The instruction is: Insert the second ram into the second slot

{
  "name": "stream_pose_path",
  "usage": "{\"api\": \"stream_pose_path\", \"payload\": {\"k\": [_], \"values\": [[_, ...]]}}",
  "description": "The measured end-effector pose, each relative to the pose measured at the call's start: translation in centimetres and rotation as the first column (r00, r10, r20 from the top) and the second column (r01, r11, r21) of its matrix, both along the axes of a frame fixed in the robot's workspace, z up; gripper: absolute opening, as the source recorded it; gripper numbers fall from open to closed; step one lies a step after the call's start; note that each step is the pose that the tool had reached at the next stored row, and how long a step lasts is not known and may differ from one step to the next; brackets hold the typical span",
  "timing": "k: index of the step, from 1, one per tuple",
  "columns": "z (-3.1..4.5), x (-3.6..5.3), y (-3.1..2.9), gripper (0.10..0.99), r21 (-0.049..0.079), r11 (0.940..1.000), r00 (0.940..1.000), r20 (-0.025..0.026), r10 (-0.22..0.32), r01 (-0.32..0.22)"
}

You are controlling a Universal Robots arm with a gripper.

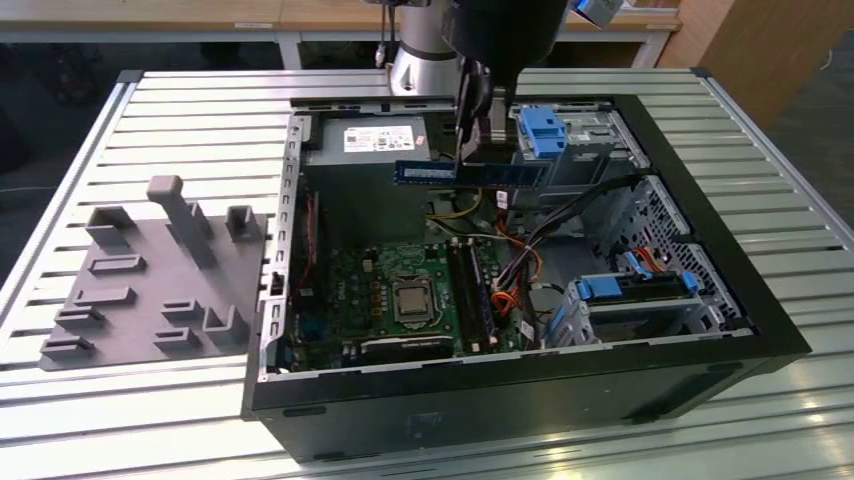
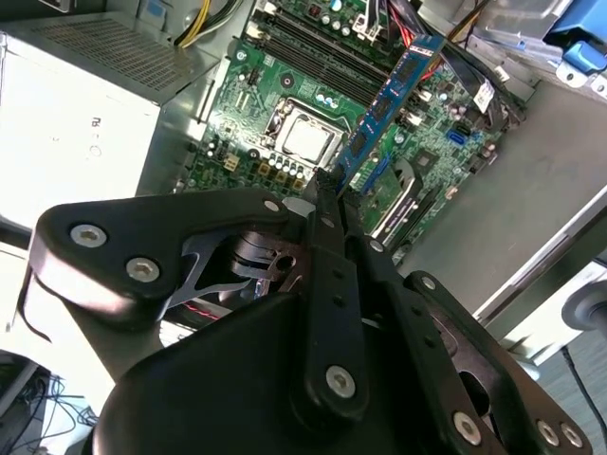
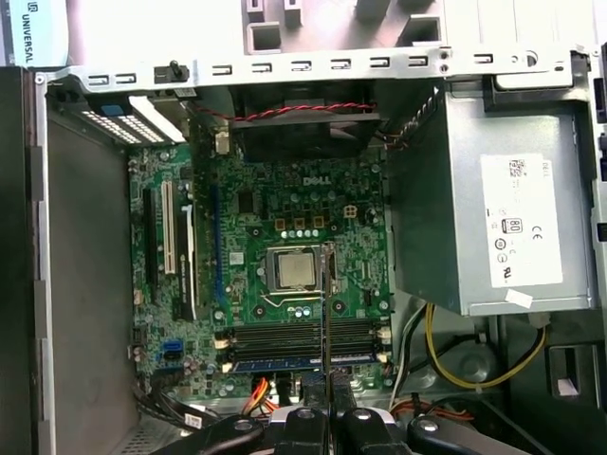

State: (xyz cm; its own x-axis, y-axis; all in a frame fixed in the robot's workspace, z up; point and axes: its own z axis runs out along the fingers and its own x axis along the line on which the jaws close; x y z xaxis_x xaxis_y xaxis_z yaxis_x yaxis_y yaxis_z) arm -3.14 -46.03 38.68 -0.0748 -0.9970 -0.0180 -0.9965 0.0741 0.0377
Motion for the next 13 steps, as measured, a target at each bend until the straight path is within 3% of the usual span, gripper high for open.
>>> {"api": "stream_pose_path", "payload": {"k": [13], "values": [[0.0, 0.0, 0.0, 0.137, 0.0, 0.9996, 0.9996, 0.0, -0.027, 0.027]]}}
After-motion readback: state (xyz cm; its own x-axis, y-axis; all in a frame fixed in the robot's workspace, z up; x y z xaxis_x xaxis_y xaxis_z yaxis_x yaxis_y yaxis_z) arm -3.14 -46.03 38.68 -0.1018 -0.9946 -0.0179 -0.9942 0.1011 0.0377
